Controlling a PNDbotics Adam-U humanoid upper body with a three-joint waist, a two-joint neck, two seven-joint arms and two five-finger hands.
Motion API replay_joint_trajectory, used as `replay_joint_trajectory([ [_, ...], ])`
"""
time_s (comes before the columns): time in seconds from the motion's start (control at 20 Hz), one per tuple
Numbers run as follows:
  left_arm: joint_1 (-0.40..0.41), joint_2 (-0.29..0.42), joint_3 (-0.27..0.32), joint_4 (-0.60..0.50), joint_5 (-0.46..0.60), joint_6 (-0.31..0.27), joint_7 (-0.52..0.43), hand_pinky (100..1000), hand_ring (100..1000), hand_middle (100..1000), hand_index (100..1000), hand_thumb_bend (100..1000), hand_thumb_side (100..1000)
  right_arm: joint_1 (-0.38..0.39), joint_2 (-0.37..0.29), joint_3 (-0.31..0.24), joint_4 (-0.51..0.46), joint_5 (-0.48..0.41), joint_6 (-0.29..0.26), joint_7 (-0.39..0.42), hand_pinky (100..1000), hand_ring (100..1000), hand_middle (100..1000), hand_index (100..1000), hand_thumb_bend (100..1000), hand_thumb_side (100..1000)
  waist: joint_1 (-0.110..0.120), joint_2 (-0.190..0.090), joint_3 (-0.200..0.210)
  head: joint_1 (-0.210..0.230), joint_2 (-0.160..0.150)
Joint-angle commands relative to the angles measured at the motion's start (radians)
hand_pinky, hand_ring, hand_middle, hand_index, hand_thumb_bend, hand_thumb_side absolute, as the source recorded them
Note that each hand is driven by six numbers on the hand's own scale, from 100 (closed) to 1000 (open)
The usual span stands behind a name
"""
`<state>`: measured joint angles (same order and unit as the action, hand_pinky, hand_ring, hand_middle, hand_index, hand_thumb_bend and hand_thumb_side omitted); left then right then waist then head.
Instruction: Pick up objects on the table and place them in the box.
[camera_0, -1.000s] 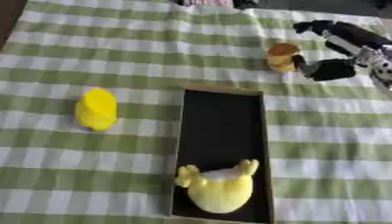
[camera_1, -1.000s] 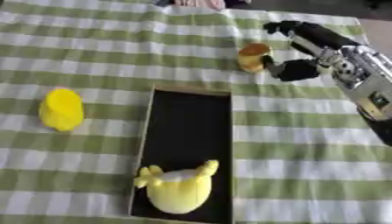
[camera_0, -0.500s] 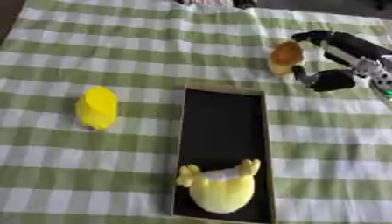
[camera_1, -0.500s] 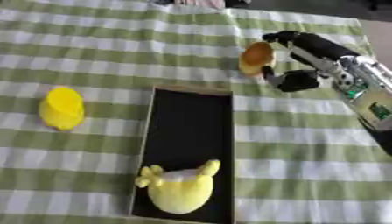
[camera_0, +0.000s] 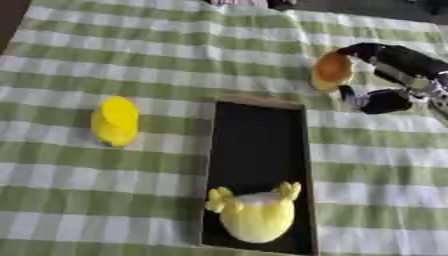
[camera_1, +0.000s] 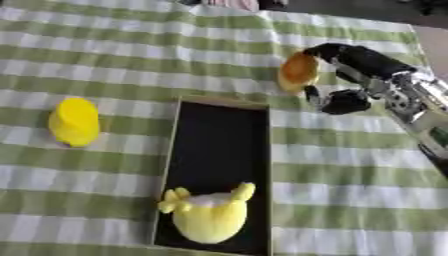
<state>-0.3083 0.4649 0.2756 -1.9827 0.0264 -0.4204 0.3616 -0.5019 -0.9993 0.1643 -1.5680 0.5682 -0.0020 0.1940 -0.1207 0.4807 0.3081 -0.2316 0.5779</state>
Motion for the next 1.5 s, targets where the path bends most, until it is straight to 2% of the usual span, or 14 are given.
replay_joint_trajectory([
  [0.05, -0.008, 0.019, 0.012, -0.017, 0.007, 0.003, 0.002, 726, 747, 741, 818, 100, 555, -0.011, -0.037, 0.001, -0.008, 0.028, -0.016, 0.009, 1000, 1000, 935, 1000, 100, 457, 0.004, -0.019, 0.003, -0.004, -0.016],
  [0.35, -0.012, 0.016, 0.014, -0.017, 0.011, 0.004, 0.002, 725, 746, 740, 817, 100, 562, -0.018, -0.024, 0.013, 0.013, 0.089, -0.028, 0.015, 988, 1000, 916, 997, 100, 459, 0.000, -0.012, 0.009, -0.011, -0.021],
  [0.65, -0.013, 0.012, 0.015, -0.017, 0.018, 0.009, 0.002, 725, 745, 740, 817, 100, 584, -0.038, -0.008, 0.017, 0.025, 0.041, -0.007, -0.005, 960, 1000, 826, 962, 100, 387, -0.002, -0.008, 0.011, -0.015, -0.023],
  [0.75, -0.013, 0.012, 0.015, -0.017, 0.019, 0.010, 0.003, 725, 745, 740, 817, 100, 592, -0.043, -0.006, 0.016, 0.023, 0.019, 0.005, -0.025, 940, 979, 756, 914, 100, 384, -0.002, -0.008, 0.011, -0.015, -0.023],
  [0.9, -0.011, 0.011, 0.016, -0.017, 0.018, 0.014, 0.002, 725, 745, 741, 817, 100, 599, -0.046, -0.007, 0.013, 0.017, -0.005, 0.016, -0.083, 892, 915, 643, 812, 100, 321, -0.001, -0.010, 0.010, -0.014, -0.021],
  [1.1, -0.009, 0.011, 0.016, -0.017, 0.017, 0.016, 0.000, 726, 745, 741, 817, 100, 598, -0.049, -0.008, 0.007, 0.005, -0.025, 0.014, -0.192, 849, 836, 543, 703, 100, 220, 0.000, -0.014, 0.006, -0.014, -0.016],
  [1.5, -0.006, 0.009, 0.016, -0.017, 0.018, 0.019, 0.000, 727, 745, 742, 818, 100, 596, -0.053, -0.009, 0.007, 0.010, -0.107, 0.021, -0.370, 778, 700, 379, 501, 100, 185, 0.005, -0.023, 0.004, -0.017, -0.011],
])
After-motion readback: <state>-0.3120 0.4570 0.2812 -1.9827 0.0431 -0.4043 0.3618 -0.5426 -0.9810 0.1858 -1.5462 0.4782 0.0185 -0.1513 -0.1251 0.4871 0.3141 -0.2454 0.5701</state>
